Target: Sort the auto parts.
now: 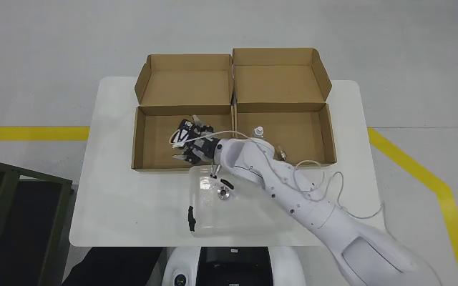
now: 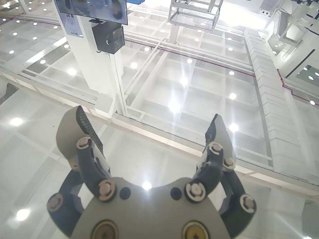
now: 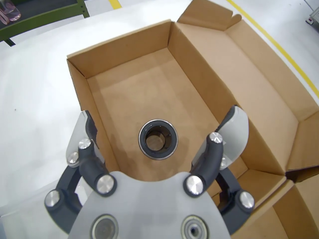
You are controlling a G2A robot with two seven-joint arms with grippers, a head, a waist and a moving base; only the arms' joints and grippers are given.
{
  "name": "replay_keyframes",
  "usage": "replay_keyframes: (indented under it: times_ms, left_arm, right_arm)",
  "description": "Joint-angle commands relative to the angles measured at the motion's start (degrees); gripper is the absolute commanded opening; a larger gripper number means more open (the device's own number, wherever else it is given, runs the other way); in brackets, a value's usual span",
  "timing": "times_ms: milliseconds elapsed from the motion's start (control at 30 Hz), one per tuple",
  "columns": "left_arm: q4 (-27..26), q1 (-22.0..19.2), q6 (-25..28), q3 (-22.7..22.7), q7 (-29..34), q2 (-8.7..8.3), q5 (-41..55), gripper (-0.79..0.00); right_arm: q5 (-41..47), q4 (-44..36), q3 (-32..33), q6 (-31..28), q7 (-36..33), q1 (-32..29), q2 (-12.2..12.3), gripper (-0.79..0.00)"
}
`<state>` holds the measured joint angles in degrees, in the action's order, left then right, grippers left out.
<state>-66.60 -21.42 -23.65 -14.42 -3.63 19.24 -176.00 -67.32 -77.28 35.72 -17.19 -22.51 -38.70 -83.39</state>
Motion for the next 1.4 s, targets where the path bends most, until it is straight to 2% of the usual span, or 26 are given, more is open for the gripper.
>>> replay_keyframes:
  times_ms: [0,433,667,1033,1133,1233,1300,1367]
  left_arm:
    - [0.0,0.0,0.0,0.0,0.0,0.00,0.0,0.000]
    - [0.0,0.0,0.0,0.0,0.0,0.00,0.0,0.000]
    - [0.0,0.0,0.0,0.0,0.0,0.00,0.0,0.000]
    - [0.0,0.0,0.0,0.0,0.0,0.00,0.0,0.000]
    - [0.0,0.0,0.0,0.0,0.0,0.00,0.0,0.000]
    - [0.0,0.0,0.0,0.0,0.0,0.00,0.0,0.000]
    - [0.0,0.0,0.0,0.0,0.0,0.00,0.0,0.000]
    - [0.0,0.0,0.0,0.0,0.0,0.00,0.0,0.000]
  right_arm:
    - [-1.2,-3.8,1.4,-1.4,-1.2,-1.3,0.7,0.000]
    - [-7.3,-24.3,8.7,-15.2,-6.4,-14.2,5.4,0.000]
    - [-12.0,-29.0,11.6,-22.2,-5.1,-21.0,7.6,0.000]
    - [-17.2,-31.4,17.0,-26.7,-2.9,-29.6,10.4,0.000]
    - [-18.3,-30.6,17.6,-27.5,-2.7,-30.5,10.8,-0.080]
    - [-19.0,-29.8,17.9,-27.9,-2.3,-31.0,11.1,-0.120]
    - [-19.4,-29.0,18.0,-28.0,-2.2,-31.3,11.2,-0.237]
    - [-19.7,-28.2,18.1,-28.1,-2.1,-31.5,11.4,-0.280]
